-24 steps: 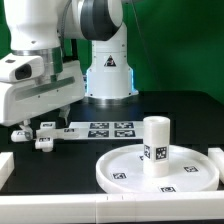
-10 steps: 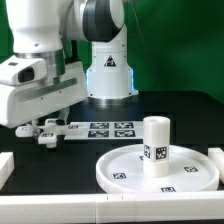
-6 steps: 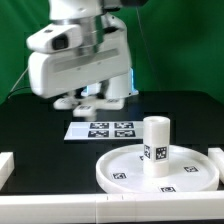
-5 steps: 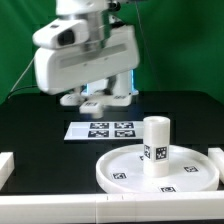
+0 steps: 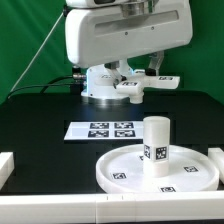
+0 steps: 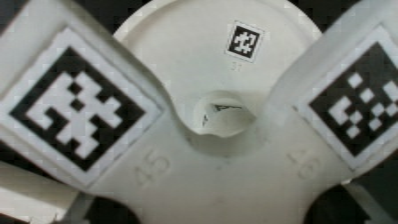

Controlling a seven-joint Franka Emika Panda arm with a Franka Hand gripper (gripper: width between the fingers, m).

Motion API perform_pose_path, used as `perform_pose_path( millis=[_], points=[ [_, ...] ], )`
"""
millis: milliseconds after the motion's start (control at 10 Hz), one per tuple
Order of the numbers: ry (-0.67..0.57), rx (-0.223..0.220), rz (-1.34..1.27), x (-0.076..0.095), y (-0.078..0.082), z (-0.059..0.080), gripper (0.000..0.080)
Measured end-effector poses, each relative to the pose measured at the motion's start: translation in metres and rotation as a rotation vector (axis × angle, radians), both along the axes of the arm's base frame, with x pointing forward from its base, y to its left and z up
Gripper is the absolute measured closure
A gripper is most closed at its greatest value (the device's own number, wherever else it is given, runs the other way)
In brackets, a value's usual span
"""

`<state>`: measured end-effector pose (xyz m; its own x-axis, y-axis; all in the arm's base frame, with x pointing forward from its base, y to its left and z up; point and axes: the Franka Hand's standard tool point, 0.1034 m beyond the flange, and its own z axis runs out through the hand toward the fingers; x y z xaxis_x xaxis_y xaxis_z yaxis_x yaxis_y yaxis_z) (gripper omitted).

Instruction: Assemble round table

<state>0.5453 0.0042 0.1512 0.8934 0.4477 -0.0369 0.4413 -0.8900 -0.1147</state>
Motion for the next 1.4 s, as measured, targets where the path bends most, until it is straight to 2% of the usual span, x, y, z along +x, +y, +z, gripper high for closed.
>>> perform_pose_path(
  millis=[300, 400, 500, 600, 1400],
  points=[
    [0.002, 0.0, 0.002, 0.0, 0.001, -0.001, 0.0354],
    [0.0, 0.003, 0.014, 0.001, 0.012, 0.0, 0.0354],
    [-0.009, 0.009, 0.03, 0.011, 0.03, 0.003, 0.0354],
    [-0.015, 0.013, 0.042, 0.018, 0.038, 0.002, 0.0354],
    [-0.018, 0.008, 0.049, 0.016, 0.03, -0.022, 0.0354]
  ],
)
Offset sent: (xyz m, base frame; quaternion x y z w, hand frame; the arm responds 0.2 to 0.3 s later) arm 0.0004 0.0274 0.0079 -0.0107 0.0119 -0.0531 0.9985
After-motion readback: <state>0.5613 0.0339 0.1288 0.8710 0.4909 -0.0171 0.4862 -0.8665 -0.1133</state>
